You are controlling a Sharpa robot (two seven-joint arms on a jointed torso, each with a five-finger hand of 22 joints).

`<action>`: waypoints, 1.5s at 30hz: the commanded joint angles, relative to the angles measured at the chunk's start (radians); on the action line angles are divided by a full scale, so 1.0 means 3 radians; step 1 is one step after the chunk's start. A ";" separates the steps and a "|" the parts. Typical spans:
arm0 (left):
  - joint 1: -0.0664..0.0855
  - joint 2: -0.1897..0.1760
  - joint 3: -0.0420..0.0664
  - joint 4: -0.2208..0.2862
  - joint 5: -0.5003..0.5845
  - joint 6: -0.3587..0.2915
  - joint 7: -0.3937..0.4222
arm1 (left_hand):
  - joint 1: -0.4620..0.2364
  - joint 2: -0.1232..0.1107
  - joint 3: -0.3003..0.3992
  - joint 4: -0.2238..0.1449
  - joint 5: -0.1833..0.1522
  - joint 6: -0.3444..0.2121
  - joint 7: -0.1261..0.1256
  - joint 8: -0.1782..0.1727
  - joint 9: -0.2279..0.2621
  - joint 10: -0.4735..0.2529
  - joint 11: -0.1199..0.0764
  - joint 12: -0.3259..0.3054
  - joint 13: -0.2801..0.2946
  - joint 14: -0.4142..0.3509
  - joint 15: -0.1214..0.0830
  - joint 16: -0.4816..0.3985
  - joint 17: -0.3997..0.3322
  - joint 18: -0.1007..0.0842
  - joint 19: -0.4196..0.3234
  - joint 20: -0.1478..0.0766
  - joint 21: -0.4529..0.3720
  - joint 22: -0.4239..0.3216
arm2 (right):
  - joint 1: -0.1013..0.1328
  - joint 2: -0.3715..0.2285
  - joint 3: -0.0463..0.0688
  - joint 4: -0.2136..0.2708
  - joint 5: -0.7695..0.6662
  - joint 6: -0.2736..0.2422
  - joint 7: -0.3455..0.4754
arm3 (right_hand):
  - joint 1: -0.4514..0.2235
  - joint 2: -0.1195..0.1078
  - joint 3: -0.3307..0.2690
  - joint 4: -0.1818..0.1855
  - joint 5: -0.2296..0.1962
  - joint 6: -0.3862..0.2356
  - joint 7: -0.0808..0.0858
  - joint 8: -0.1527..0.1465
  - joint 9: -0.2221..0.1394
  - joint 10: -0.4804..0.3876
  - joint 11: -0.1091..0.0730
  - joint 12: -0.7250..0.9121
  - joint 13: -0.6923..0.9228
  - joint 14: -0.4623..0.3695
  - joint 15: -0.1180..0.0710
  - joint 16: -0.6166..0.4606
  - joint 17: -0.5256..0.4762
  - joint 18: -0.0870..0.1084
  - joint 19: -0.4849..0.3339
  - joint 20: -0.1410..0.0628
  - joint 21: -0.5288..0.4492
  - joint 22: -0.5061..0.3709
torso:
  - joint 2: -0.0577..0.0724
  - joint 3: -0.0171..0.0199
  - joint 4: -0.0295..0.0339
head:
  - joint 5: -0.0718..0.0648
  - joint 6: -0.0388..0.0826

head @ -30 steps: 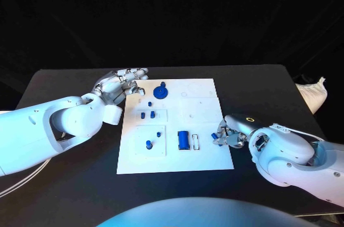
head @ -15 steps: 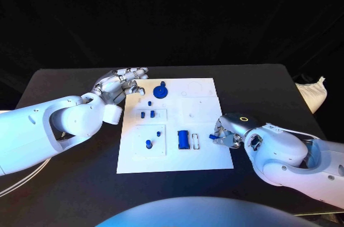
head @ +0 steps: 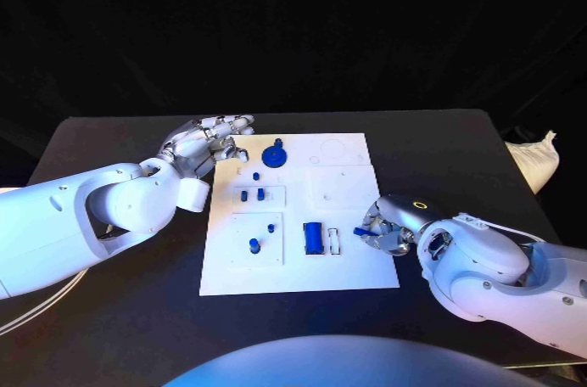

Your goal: Assemble the parts on the task board

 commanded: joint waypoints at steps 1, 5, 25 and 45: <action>0.0000 0.0007 0.0002 0.0011 -0.0026 0.0063 0.0027 | -0.0036 -0.0005 -0.0016 -0.0010 0.0013 -0.0023 0.0006 0.0016 -0.0005 0.0024 0.0010 -0.0012 -0.0003 -0.0022 -0.0009 -0.0011 -0.0001 0.0067 -0.0025 0.0000 0.0018 -0.0003 | -0.0018 -0.0016 -0.0011 0.0030 0.0372 -0.0261 0.0002 | -0.0076 -0.0051 0.0145 0.0007 -0.0019 0.0055 -0.0027 0.0017 0.0060 0.0059 -0.0037 0.0013 0.0048 0.0210 -0.0002 0.0011 0.0191 -0.0043 0.0341 -0.0003 0.0012 0.0864 | 0.0000 0.0000 -0.0001 | -0.0005 0.0000; 0.0000 0.0008 0.0002 0.0011 -0.0027 0.0064 0.0027 | -0.0036 -0.0005 -0.0016 -0.0010 0.0013 -0.0023 0.0006 0.0016 -0.0005 0.0024 0.0010 -0.0012 -0.0003 -0.0022 -0.0009 -0.0011 -0.0001 0.0067 -0.0025 0.0000 0.0018 -0.0003 | -0.0001 -0.0035 0.0000 0.0083 0.0514 -0.0471 0.0051 | -0.0150 -0.0111 0.0226 0.0014 -0.0056 0.0069 -0.0032 0.0019 0.0075 0.0069 -0.0034 0.0019 0.0056 0.0211 -0.0004 0.0013 0.0195 -0.0042 0.0339 -0.0004 0.0010 0.0861 | 0.0000 -0.0001 0.0001 | -0.0003 0.0000; 0.0000 0.0004 0.0002 0.0035 -0.0028 0.0064 0.0023 | -0.0036 -0.0005 -0.0016 -0.0010 0.0013 -0.0023 0.0006 0.0016 -0.0005 0.0024 0.0010 -0.0012 -0.0003 -0.0022 -0.0009 -0.0011 -0.0001 0.0067 -0.0025 0.0000 0.0018 -0.0003 | 0.0024 0.0162 0.0005 0.0034 0.1104 -0.0503 0.0007 | -0.0616 -0.0255 0.0028 0.0281 -0.0080 0.0150 -0.0055 0.0027 0.0122 0.0125 -0.0051 0.0071 0.0100 0.0223 -0.0014 0.0042 0.0247 -0.0047 0.0349 -0.0014 0.0020 0.0876 | 0.0003 -0.0002 0.0006 | 0.0001 0.0000; 0.0000 -0.0005 0.0002 0.0048 -0.0028 0.0064 0.0016 | -0.0036 -0.0005 -0.0016 -0.0010 0.0013 -0.0023 0.0006 0.0016 -0.0005 0.0024 0.0010 -0.0012 -0.0003 -0.0022 -0.0009 -0.0011 -0.0001 0.0067 -0.0025 0.0000 0.0018 -0.0003 | 0.0022 0.0294 0.0003 -0.0027 0.1035 -0.0337 -0.0107 | -0.0681 -0.0241 -0.0046 0.0345 -0.0053 0.0200 -0.0079 0.0045 0.0149 0.0124 -0.0069 0.0001 0.0062 0.0231 -0.0029 0.0070 0.0294 -0.0047 0.0349 -0.0026 0.0021 0.0876 | 0.0002 0.0000 -0.0002 | 0.0014 0.0000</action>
